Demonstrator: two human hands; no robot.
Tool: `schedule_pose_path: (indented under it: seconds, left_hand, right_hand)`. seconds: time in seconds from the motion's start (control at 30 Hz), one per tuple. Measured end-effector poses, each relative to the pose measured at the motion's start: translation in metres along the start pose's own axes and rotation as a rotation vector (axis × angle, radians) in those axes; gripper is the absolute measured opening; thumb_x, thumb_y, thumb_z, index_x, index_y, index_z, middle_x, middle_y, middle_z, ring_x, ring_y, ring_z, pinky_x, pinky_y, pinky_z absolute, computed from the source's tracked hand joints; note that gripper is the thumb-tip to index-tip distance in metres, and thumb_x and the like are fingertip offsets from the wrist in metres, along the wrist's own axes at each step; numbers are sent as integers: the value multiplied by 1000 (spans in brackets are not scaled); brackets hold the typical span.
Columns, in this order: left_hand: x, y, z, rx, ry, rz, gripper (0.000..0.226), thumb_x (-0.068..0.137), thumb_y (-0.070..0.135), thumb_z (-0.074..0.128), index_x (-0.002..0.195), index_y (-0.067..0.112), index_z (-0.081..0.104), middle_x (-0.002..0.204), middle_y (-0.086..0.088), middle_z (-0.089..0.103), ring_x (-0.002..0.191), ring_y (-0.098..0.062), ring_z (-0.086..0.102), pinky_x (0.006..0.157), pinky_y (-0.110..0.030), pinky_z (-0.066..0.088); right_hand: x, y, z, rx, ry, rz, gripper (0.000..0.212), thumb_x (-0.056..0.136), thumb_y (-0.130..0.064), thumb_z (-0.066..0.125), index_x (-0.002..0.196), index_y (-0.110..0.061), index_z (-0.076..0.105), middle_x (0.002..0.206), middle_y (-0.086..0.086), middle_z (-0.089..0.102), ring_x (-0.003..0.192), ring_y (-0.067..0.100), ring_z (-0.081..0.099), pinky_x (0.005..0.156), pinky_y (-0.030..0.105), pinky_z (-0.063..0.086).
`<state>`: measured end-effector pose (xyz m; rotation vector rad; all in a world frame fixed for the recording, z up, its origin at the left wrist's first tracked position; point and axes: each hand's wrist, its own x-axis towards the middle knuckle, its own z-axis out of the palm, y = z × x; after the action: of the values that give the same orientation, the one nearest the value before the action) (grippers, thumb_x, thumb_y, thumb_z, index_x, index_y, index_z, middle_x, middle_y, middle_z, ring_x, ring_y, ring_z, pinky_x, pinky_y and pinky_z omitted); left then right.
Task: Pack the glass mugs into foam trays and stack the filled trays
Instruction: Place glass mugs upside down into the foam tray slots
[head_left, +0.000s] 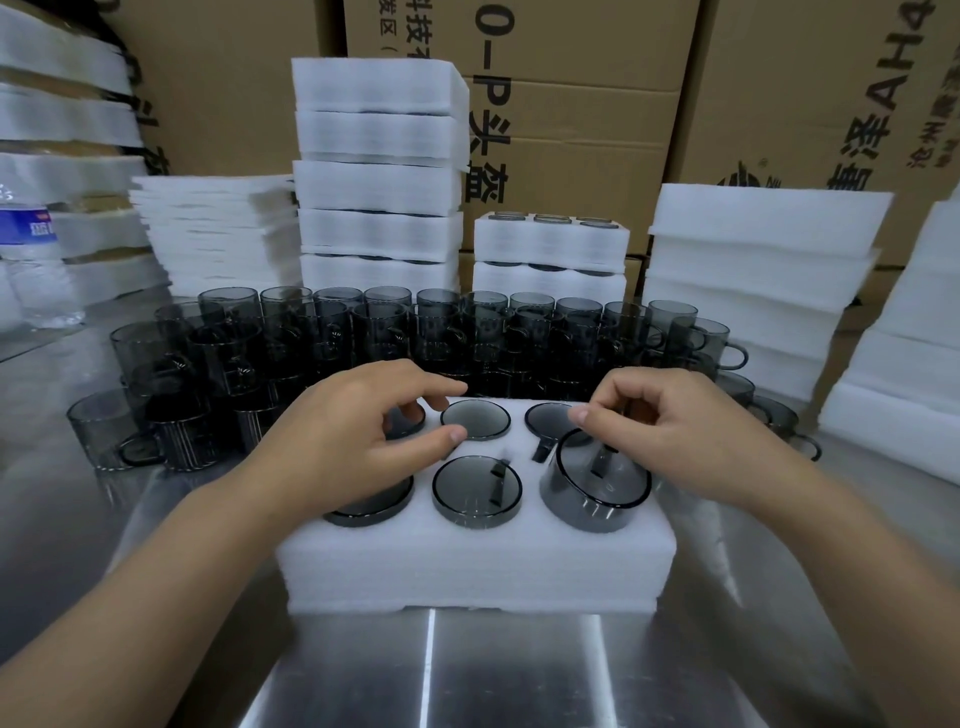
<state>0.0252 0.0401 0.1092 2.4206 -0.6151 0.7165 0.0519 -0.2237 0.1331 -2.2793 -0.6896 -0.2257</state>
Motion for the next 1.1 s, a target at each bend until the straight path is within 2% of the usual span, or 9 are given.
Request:
schedule_pose_path:
  seconds: [0.13,0.27,0.37,0.47,0.63,0.73,0.83,0.93,1.1]
  left_hand:
    - [0,0,-1,1,1,2,43,76,60,51,112,40,65,91,25,60,79,-7,58,69,-29,50]
    - [0,-1,-1,10,-3,3,44,76,61,50,113,41,64,92,26,60,80,-6,58,69,-28,50]
    - [1,0,-1,4,-8,-2,44,76,62,50,112,41,64,91,26,61,80,-6,58,69,-28,50]
    - [1,1,0,4,-9,-7,44,76,62,49,112,40,65,91,26,60,79,-6,58,68,-30,50]
    - [0,2,-1,8,-12,-11,45,76,62,48,110,38,66,88,25,62,79,-7,58,69,-29,50]
    - [0,2,-1,0,-16,-19,46,75,61,49,109,36,67,86,24,62,78,-6,59,69,-28,49]
    - [0,2,-2,7,-26,-22,46,76,62,48,109,37,67,87,23,63,80,-5,59,69,-27,49]
    - [1,2,-1,8,-26,-26,45,76,62,48,109,38,67,87,22,63,80,-6,59,69,-27,50]
    - [1,2,-1,5,-23,-32,47,75,63,48,108,36,68,87,18,64,78,-7,60,68,-27,50]
  right_hand:
    - [0,0,1,-28,11,5,35,75,-56,59,65,-23,63,54,-18,55,45,0,41,47,11,35]
    - [2,3,4,-37,20,6,34,71,-63,58,66,-30,63,68,-22,58,55,-1,47,54,9,37]
    - [4,5,5,-29,26,33,42,60,-76,53,71,-37,64,78,-24,57,62,-3,50,59,12,37]
    - [6,8,6,-23,33,47,49,50,-81,49,75,-41,65,83,-16,56,65,-4,50,64,18,37]
    - [5,7,12,4,2,-18,23,67,-62,60,79,-43,64,85,-21,53,67,0,48,63,11,37]
    - [5,7,15,-25,-3,-50,17,72,-57,60,80,-42,64,88,-23,52,74,1,48,65,9,35]
    - [5,7,20,-47,-32,-38,21,69,-59,60,79,-41,63,88,-18,53,83,-3,46,69,10,33]
    - [5,10,24,-100,-74,-27,27,71,-58,61,91,-39,62,92,-18,49,92,-9,38,75,9,30]
    - [5,10,24,-135,-133,-7,30,75,-58,57,100,-42,56,96,-21,44,101,-7,34,83,11,29]
